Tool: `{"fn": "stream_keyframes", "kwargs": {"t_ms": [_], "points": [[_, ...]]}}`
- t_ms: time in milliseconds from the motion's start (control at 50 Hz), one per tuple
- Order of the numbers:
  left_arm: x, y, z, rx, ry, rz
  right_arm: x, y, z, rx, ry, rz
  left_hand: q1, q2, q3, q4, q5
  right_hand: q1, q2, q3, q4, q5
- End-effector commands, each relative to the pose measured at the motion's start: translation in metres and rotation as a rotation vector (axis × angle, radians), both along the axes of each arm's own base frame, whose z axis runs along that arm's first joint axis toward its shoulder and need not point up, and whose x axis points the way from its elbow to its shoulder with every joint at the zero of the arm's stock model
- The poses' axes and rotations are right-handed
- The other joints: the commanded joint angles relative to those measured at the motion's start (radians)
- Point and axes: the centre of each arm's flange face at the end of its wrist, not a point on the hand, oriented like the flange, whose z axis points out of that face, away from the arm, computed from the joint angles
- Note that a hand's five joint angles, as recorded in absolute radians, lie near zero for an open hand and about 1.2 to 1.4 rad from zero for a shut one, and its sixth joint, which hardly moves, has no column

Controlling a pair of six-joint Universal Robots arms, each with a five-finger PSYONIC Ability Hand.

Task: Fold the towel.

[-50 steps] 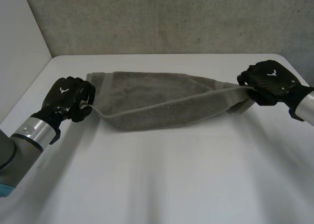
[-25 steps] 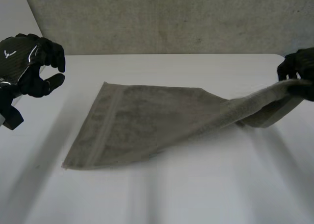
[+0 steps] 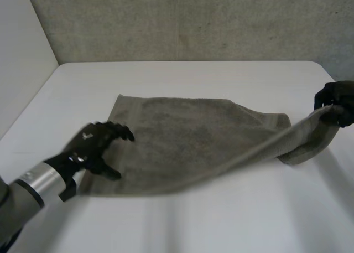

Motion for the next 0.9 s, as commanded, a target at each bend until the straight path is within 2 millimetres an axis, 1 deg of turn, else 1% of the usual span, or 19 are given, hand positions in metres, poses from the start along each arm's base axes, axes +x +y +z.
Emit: {"fn": "stream_keyframes", "kwargs": {"t_ms": [20,200,340,380,400,420,520,580,600,620,640,660,700,760,800,820,840,860,900], "points": [[-0.014,0.012,-0.022,0.045,-0.092,-0.033,-0.021,-0.023,-0.011,-0.041,-0.105,-0.217,-0.032,-0.028,-0.029,-0.036,-0.015,0.067,0.065,0.050,0.053,0.060],[-0.016,0.002,-0.022,0.027,-0.153,0.037,-0.026,-0.029,-0.038,0.023,-0.099,-0.269,-0.023,-0.019,-0.020,-0.027,-0.006,0.067,0.065,0.050,0.053,0.060],[-0.019,-0.006,-0.023,0.012,-0.164,0.058,-0.024,-0.026,-0.043,0.038,-0.102,-0.260,0.012,0.016,0.015,0.008,0.029,0.067,0.065,0.050,0.053,0.060],[-0.022,-0.007,-0.024,0.010,-0.167,0.061,-0.023,-0.026,-0.043,0.041,-0.103,-0.257,0.059,0.063,0.062,0.056,0.076,0.067,0.065,0.050,0.053,0.060],[-0.024,-0.007,-0.025,0.015,-0.170,0.057,-0.023,-0.025,-0.044,0.043,-0.105,-0.258,0.146,0.150,0.149,0.143,0.163,0.067,0.065,0.050,0.053,0.060],[-0.024,-0.007,-0.025,0.015,-0.170,0.057,-0.023,-0.025,-0.044,0.045,-0.105,-0.258,0.147,0.151,0.150,0.144,0.164,0.067,0.065,0.050,0.053,0.060],[-0.034,-0.002,-0.031,0.027,-0.176,0.022,-0.023,-0.024,-0.045,0.049,-0.106,-0.256,0.402,0.406,0.405,0.398,0.419,0.067,0.065,0.050,0.053,0.060],[-0.035,0.000,-0.033,0.030,-0.180,0.014,-0.023,-0.024,-0.045,0.047,-0.106,-0.258,0.411,0.415,0.414,0.408,0.428,0.067,0.065,0.050,0.053,0.060],[-0.037,0.002,-0.034,0.032,-0.182,0.006,-0.023,-0.024,-0.045,0.047,-0.106,-0.258,0.455,0.459,0.458,0.451,0.472,0.067,0.065,0.050,0.053,0.060],[-0.038,0.003,-0.035,0.034,-0.184,0.004,-0.023,-0.024,-0.045,0.047,-0.106,-0.258,0.578,0.581,0.580,0.574,0.594,0.067,0.065,0.050,0.053,0.060],[-0.038,0.003,-0.035,0.034,-0.184,0.004,-0.023,-0.024,-0.045,0.047,-0.106,-0.258,0.579,0.582,0.582,0.575,0.596,0.067,0.065,0.050,0.053,0.060],[-0.038,0.003,-0.035,0.036,-0.184,0.004,-0.023,-0.024,-0.045,0.046,-0.103,-0.256,0.750,0.754,0.753,0.746,0.767,0.067,0.065,0.050,0.053,0.060],[-0.038,0.001,-0.034,0.030,-0.183,0.007,-0.022,-0.024,-0.045,0.045,-0.097,-0.250,0.752,0.755,0.754,0.748,0.769,0.067,0.065,0.050,0.053,0.060],[-0.033,-0.006,-0.027,0.008,-0.180,0.036,-0.020,-0.022,-0.045,0.040,-0.066,-0.231,0.752,0.755,0.754,0.748,0.769,0.067,0.065,0.050,0.053,0.060],[-0.029,-0.012,-0.010,-0.036,-0.175,0.067,-0.014,-0.018,-0.041,0.011,0.004,-0.173,0.752,0.755,0.754,0.748,0.769,0.067,0.065,0.050,0.053,0.060],[-0.029,-0.012,-0.010,-0.037,-0.175,0.067,-0.014,-0.018,-0.041,0.011,0.004,-0.173,0.752,0.755,0.754,0.748,0.769,0.067,0.065,0.050,0.053,0.060],[-0.024,-0.018,0.004,-0.077,-0.163,0.099,-0.009,-0.013,-0.034,-0.011,0.043,-0.134,0.752,0.755,0.754,0.748,0.769,0.067,0.065,0.050,0.053,0.060],[-0.024,-0.018,0.004,-0.078,-0.163,0.099,-0.009,-0.013,-0.034,-0.011,0.043,-0.134,0.752,0.755,0.754,0.748,0.769,0.067,0.065,0.050,0.053,0.060],[-0.002,-0.033,0.044,-0.183,-0.132,0.186,0.000,0.001,-0.004,-0.088,0.115,-0.065,0.752,0.755,0.754,0.748,0.769,0.067,0.065,0.050,0.053,0.060]]}}
